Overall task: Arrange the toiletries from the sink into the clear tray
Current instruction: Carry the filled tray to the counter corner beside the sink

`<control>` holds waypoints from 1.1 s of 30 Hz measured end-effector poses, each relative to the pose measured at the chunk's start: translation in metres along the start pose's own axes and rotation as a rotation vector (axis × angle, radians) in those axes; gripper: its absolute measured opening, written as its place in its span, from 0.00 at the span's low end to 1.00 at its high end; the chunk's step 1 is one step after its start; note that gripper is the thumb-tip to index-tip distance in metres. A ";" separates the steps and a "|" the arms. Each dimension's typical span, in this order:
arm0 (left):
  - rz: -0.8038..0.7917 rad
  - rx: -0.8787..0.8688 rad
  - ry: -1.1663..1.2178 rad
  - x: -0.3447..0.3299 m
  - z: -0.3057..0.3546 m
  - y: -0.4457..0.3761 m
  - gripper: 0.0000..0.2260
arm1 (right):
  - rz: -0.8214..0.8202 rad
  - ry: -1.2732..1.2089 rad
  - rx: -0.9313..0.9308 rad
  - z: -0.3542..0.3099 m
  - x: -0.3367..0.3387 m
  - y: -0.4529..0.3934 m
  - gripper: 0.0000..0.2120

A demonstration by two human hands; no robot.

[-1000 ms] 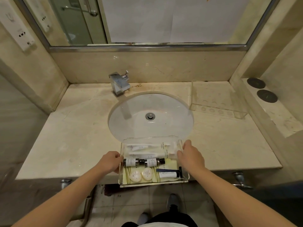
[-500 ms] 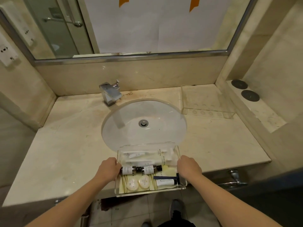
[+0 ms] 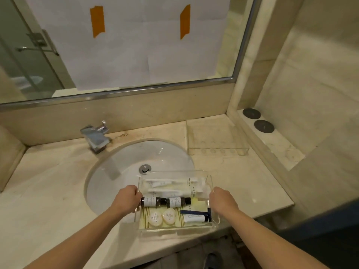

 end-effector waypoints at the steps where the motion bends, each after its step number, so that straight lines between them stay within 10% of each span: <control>1: -0.008 -0.013 0.001 -0.004 0.014 -0.003 0.11 | -0.003 0.000 -0.012 0.010 0.008 -0.006 0.08; 18: -0.099 -0.059 -0.016 -0.091 0.186 -0.058 0.11 | 0.020 -0.064 -0.081 0.140 0.101 -0.085 0.12; 33: -0.046 0.022 -0.014 -0.094 0.197 -0.090 0.10 | 0.087 -0.127 -0.052 0.140 0.116 -0.119 0.16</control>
Point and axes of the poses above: each hand's wrist, its own y-axis away from the middle knuckle, its own x-axis out of the back of the hand, z = x × y, the point moved 10 cm from there along -y, towards the middle knuckle, and after that the axes turned 11 degrees about x, right-handed, at the moved point
